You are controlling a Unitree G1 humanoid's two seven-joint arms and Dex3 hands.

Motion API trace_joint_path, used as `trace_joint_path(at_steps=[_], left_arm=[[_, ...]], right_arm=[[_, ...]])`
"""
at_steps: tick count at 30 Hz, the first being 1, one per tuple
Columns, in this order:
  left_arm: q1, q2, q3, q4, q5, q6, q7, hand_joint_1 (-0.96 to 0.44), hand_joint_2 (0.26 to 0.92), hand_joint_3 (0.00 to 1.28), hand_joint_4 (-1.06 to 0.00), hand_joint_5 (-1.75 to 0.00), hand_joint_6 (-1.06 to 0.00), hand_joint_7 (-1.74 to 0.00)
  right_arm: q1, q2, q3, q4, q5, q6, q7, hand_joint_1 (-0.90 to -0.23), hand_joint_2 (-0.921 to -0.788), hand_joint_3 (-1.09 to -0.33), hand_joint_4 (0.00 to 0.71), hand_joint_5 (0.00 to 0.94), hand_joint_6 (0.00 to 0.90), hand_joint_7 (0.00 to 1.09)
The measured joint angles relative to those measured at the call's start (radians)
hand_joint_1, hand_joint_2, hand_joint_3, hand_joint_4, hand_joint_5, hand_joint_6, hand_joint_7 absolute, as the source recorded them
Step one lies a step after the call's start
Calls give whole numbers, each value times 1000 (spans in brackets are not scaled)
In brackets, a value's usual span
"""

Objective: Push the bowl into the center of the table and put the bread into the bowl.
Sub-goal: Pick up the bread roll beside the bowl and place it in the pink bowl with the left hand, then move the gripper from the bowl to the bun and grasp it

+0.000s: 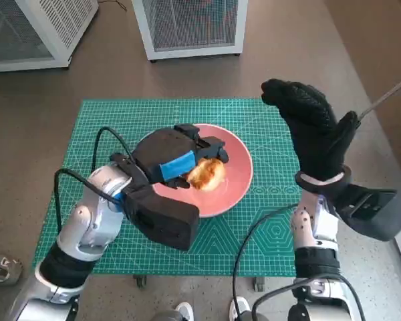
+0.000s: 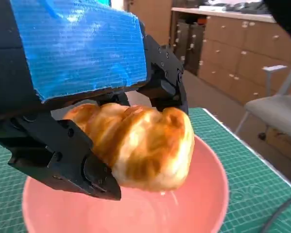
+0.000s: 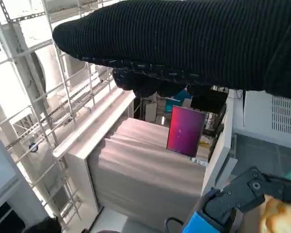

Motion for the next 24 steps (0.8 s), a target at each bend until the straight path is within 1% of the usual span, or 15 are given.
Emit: trace_joint_path(at_steps=[4,8,11,18,24], left_arm=[[12,20,1,-33,31,2,-7,-170,797,2,-235,-9,-404,-26],[33,35,15,-87,35,14,-25,-191,794,1,-208,-2,-390,-10],[56,38,39,-148,29,38,-50,-181,788,0,-190,-1,-383,-5],[115,57,137,-298,-16,92,-93,-156,770,0,-167,0,-373,0],[173,100,253,-420,-59,147,-135,-146,760,0,-164,0,-354,0]], right_arm=[[1,0,1,0,0,0,0,-607,-921,-651,229,0,336,24],[3,1,3,-2,0,0,0,-605,-921,-651,229,0,336,24],[6,2,4,-7,-1,0,-1,-604,-921,-652,229,0,336,24],[17,7,9,-21,-1,1,-5,-603,-921,-653,231,1,335,24],[27,10,17,-34,-1,9,-7,-604,-921,-652,231,1,335,24]])
